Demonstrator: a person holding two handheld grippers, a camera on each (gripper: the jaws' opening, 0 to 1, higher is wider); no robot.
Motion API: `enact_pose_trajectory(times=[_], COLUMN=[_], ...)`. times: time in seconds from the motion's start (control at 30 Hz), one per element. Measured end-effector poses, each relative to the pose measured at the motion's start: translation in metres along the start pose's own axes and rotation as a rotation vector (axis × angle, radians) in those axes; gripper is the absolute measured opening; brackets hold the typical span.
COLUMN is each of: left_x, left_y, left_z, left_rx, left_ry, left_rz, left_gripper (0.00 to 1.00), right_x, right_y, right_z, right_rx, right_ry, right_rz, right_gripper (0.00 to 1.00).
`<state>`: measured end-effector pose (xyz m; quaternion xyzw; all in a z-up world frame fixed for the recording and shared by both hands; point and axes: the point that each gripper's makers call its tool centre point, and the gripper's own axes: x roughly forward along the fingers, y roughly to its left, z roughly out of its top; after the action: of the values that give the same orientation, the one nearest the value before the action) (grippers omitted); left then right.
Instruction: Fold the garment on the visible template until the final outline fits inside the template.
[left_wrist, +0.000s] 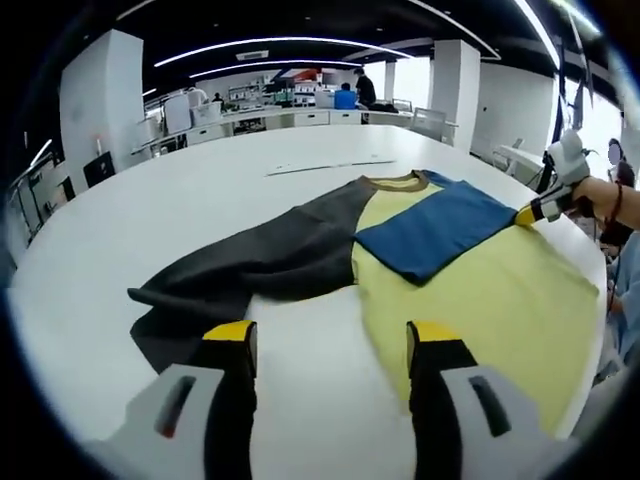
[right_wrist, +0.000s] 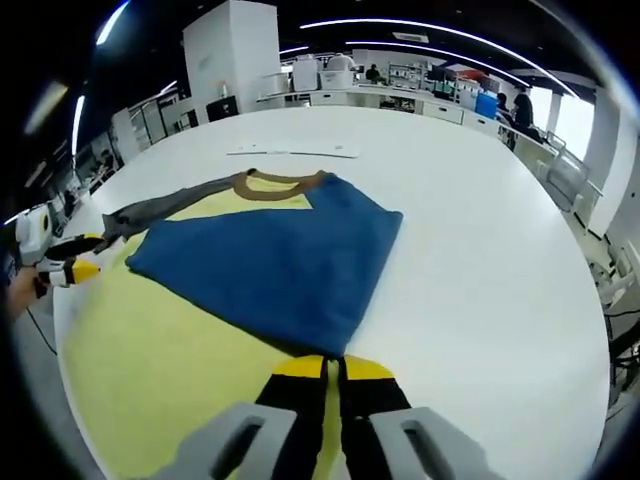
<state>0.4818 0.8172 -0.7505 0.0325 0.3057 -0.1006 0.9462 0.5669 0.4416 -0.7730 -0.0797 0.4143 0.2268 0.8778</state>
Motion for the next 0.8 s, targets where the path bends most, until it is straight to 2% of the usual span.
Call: enact_pose_trajectory(times=[0.2, 0.57, 0.67, 0.7, 0.73, 0.77, 0.8], left_x=[-0.010, -0.020, -0.022, -0.022, -0.023, -0.024, -0.025], left_y=[0.017, 0.032, 0.036, 0.038, 0.040, 0.044, 0.046], left_z=[-0.004, -0.009, -0.010, -0.011, -0.012, -0.013, -0.013], left_rx=[-0.030, -0.052, -0.054, -0.058, -0.061, -0.063, -0.065], left_ry=[-0.002, 0.003, 0.006, 0.008, 0.013, 0.020, 0.019], left_rz=[0.057, 0.100, 0.111, 0.119, 0.126, 0.134, 0.142], left_gripper=[0.65, 0.64, 0.64, 0.64, 0.65, 0.65, 0.65], right_x=[0.000, 0.000, 0.001, 0.001, 0.000, -0.001, -0.001], right_y=[-0.008, -0.017, -0.015, -0.014, -0.016, -0.017, -0.016], right_z=[-0.001, -0.001, 0.001, 0.002, 0.000, 0.001, 0.002], right_rx=[-0.004, -0.029, -0.068, -0.110, -0.078, -0.058, -0.045], right_ry=[0.003, 0.009, -0.002, -0.012, -0.008, -0.012, -0.026], right_rz=[-0.001, -0.010, 0.015, 0.029, 0.013, 0.010, 0.014], right_gripper=[0.00, 0.00, 0.00, 0.02, 0.04, 0.10, 0.22])
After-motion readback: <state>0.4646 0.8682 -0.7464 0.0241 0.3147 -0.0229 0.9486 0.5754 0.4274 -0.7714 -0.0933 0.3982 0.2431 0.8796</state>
